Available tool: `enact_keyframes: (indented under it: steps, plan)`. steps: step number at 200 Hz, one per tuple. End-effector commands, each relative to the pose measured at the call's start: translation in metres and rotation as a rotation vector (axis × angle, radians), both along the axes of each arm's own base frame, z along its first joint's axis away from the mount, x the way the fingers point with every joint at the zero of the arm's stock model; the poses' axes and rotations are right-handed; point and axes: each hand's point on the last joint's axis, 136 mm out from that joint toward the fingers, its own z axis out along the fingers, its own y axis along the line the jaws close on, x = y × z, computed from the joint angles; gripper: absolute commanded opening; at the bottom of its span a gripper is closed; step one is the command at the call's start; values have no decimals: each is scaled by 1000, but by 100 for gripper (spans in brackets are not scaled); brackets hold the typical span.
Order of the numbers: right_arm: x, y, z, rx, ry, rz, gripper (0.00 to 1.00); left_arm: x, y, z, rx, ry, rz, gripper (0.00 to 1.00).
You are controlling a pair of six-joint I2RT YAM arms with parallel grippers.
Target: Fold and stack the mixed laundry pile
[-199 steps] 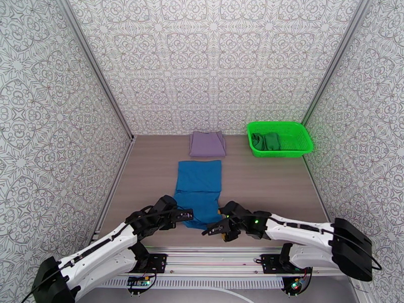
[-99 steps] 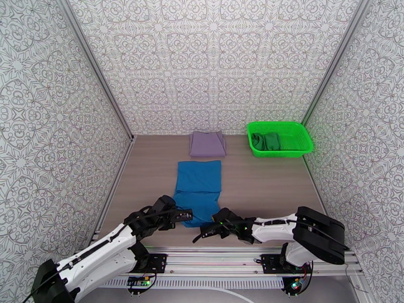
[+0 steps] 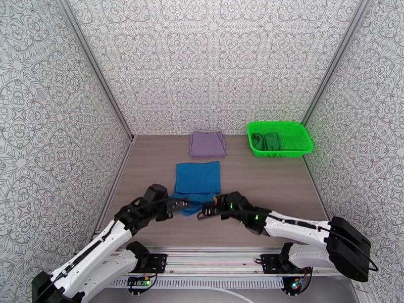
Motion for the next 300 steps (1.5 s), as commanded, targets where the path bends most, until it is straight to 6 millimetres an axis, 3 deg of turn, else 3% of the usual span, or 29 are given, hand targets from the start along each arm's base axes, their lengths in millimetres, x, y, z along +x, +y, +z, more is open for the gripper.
enact_keyframes:
  steps: [1, 32, 72, 100, 142, 156, 170, 181, 203, 228, 272, 288, 300]
  plan:
    - [26, 0, 0, 12, 88, -41, 0, 32, -13, 16, -49, -31, -57, 0]
    - [81, 4, 3, 27, 123, -125, 0, 86, -8, 15, -87, -10, -17, 0]
    - [137, 9, -10, -9, 161, -182, 0, 143, -9, 6, -106, 43, -10, 0]
    - [165, 5, -19, -14, 181, -221, 0, 174, -11, -8, -94, 92, -16, 0]
    - [191, 0, -36, -10, 220, -258, 0, 204, -8, -41, -70, 217, 16, 0]
    - [199, -1, -43, -4, 234, -277, 0, 211, -5, -51, -56, 257, 38, 26]
    - [207, -1, -47, 15, 246, -301, 16, 218, -1, -58, -37, 270, 60, 53]
    - [212, -1, -49, 42, 261, -325, 30, 223, 1, -59, -32, 266, 68, 68]
    - [227, -4, -43, 131, 289, -397, 42, 238, 5, -50, -55, 251, 123, 94]
    - [242, -6, -28, 264, 323, -471, 51, 252, 6, -29, -119, 275, 203, 99]
    - [263, -2, -6, 499, 385, -569, 54, 265, 3, -10, -230, 302, 325, 99]
    - [258, 3, 4, 552, 416, -549, 52, 268, 7, -6, -263, 305, 418, 99]
    - [241, 10, 14, 578, 455, -478, 51, 267, 13, 2, -298, 303, 523, 99]
